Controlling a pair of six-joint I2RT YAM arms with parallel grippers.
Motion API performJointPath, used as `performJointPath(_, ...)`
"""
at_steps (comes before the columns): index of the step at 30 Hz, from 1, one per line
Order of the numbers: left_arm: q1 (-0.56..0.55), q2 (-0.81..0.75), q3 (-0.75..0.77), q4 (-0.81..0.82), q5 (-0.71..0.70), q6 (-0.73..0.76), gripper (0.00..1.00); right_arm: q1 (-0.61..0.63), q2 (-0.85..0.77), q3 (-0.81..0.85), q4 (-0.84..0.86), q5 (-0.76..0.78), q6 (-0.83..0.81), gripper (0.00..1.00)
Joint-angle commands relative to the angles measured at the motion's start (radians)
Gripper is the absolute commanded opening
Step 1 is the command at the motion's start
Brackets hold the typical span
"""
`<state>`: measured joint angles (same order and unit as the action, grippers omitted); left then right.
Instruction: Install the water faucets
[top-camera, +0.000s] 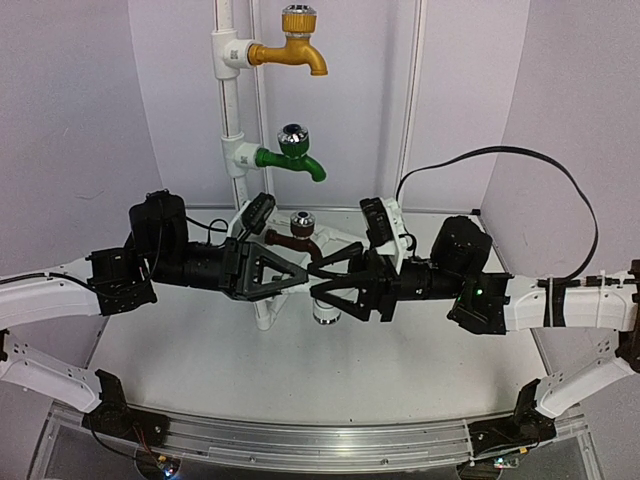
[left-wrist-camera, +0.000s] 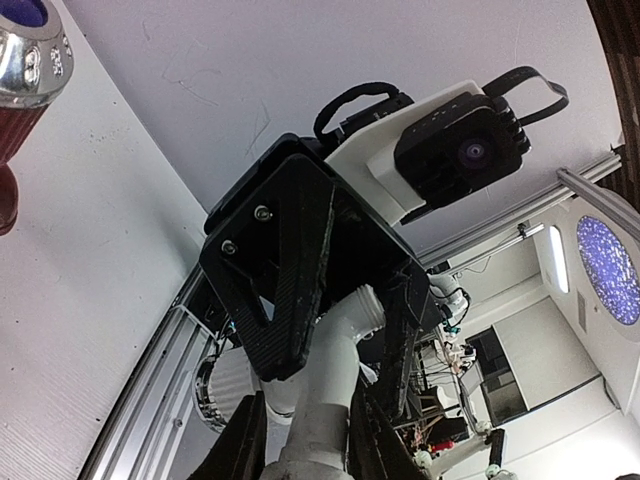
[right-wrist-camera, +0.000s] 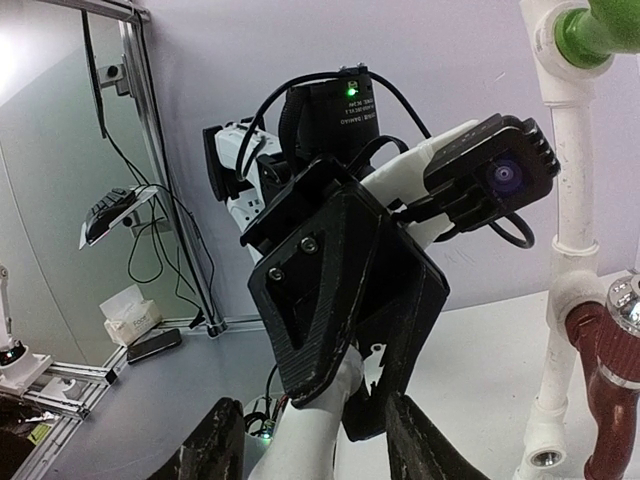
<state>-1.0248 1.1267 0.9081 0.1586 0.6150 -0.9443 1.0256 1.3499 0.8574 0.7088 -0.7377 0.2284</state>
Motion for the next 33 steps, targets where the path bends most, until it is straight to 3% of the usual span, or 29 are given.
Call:
performJointPath(1, -0.003, -0.039, 0.018, 0.107, -0.011, -0.013, 0.00, -0.001, -0.010, -0.001, -0.022, 0.032, -0.017, 0.48)
performJointPath(8, 0.001, -0.036, 0.024, 0.107, -0.037, -0.027, 0.00, 0.036, -0.020, 0.009, -0.103, 0.109, -0.118, 0.51)
performJointPath(13, 0.002, -0.032, 0.027, 0.107, -0.036, -0.030, 0.00, 0.038, -0.009, 0.014, -0.102, 0.104, -0.130, 0.41)
performJointPath(17, 0.003, -0.036, 0.026, 0.107, -0.042, -0.031, 0.00, 0.039, -0.013, 0.001, -0.093, 0.106, -0.142, 0.52)
performJointPath(24, 0.004, -0.039, 0.022, 0.107, -0.043, -0.033, 0.00, 0.039, -0.027, -0.021, -0.092, 0.130, -0.159, 0.52)
performJointPath(28, 0.005, -0.036, 0.022, 0.108, -0.042, -0.033, 0.00, 0.039, -0.022, -0.023, -0.042, 0.136, -0.131, 0.38)
performJointPath(30, 0.005, -0.032, 0.025, 0.108, -0.039, -0.032, 0.00, 0.039, -0.017, -0.023, -0.016, 0.132, -0.117, 0.23)
performJointPath(31, 0.005, -0.031, 0.027, 0.108, -0.038, -0.032, 0.00, 0.039, -0.017, -0.025, -0.008, 0.144, -0.114, 0.05)
performJointPath(33, 0.005, -0.033, 0.025, 0.107, -0.040, -0.033, 0.00, 0.041, -0.024, -0.049, 0.022, 0.166, -0.120, 0.00)
